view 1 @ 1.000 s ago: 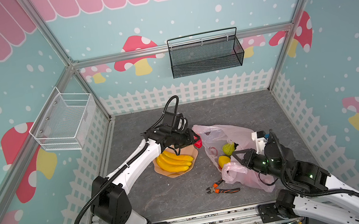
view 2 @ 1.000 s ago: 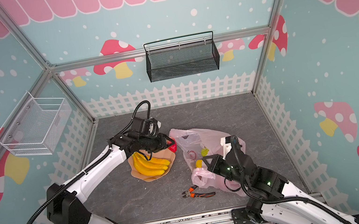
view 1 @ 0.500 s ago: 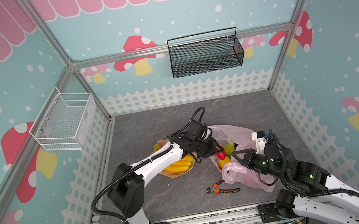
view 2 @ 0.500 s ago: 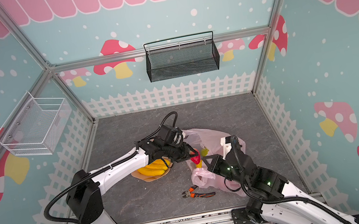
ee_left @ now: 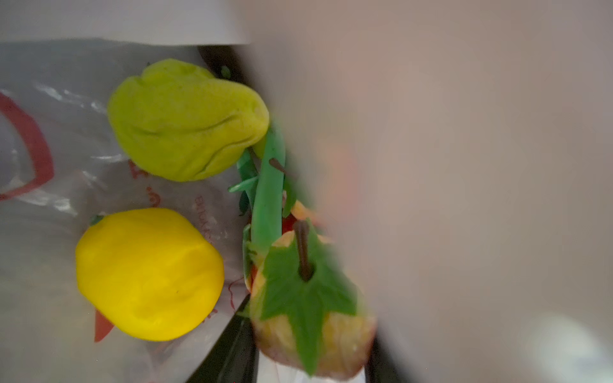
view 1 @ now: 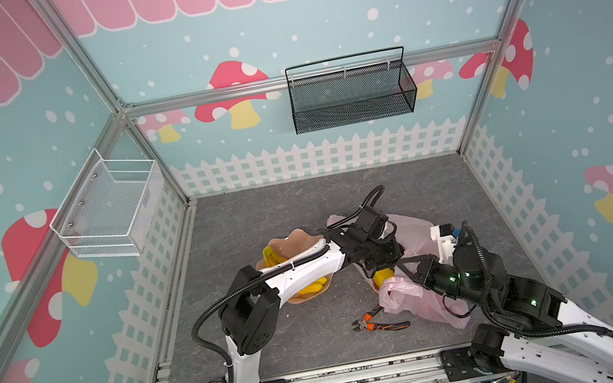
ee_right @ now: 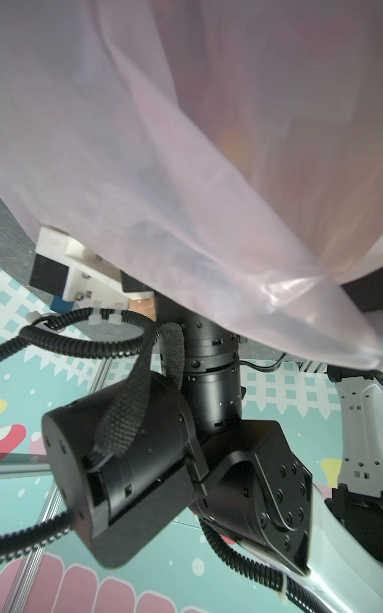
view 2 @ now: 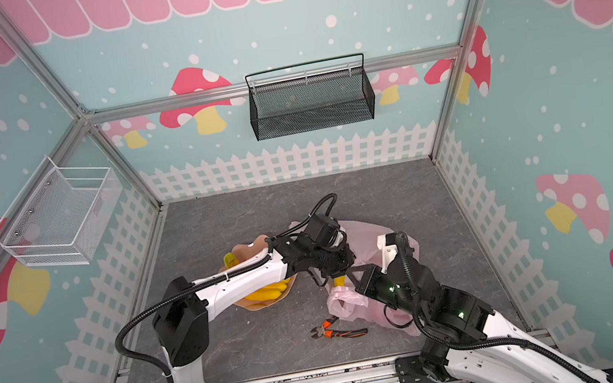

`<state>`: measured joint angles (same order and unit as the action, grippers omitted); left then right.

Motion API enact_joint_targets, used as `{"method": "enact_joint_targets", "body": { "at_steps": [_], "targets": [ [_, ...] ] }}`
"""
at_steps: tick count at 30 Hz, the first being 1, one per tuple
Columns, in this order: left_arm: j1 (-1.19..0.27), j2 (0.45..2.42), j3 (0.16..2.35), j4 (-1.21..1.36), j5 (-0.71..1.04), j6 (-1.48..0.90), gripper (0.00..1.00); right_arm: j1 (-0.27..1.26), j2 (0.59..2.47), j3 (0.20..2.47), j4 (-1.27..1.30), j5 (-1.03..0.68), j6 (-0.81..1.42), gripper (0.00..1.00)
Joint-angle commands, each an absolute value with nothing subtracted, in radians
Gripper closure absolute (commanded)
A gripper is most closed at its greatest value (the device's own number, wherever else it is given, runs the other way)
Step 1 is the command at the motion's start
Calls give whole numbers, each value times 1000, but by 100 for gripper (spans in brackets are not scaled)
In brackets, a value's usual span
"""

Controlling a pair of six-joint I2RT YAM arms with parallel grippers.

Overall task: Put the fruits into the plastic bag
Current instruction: 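Open the left gripper to drop the strawberry into the bag, then move the left gripper back to the green stem of the bananas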

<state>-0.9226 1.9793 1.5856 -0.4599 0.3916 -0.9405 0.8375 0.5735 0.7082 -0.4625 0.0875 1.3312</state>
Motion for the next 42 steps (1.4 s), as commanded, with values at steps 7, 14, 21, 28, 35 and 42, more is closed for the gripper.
{"method": "enact_joint_targets", "body": {
  "at_steps": [7,14,21,28,35,42],
  "targets": [
    [-931,1997,1653,-499,344,-961,5,835,558,708,-435,85,1324,99],
    [-918,1900,1642,-613,307,-908,0,836,558,707,-436,86,1323,99],
    [-891,1815,1650,-813,195,-818,0,835,555,702,-438,89,1328,99],
    [-835,1693,1573,-880,137,-781,0,836,557,703,-440,97,1329,99],
    [-742,1563,1494,-928,117,-746,0,834,569,709,-439,95,1327,99],
    [-582,1443,1400,-985,109,-623,0,836,572,716,-442,95,1326,99]
  ]
}}
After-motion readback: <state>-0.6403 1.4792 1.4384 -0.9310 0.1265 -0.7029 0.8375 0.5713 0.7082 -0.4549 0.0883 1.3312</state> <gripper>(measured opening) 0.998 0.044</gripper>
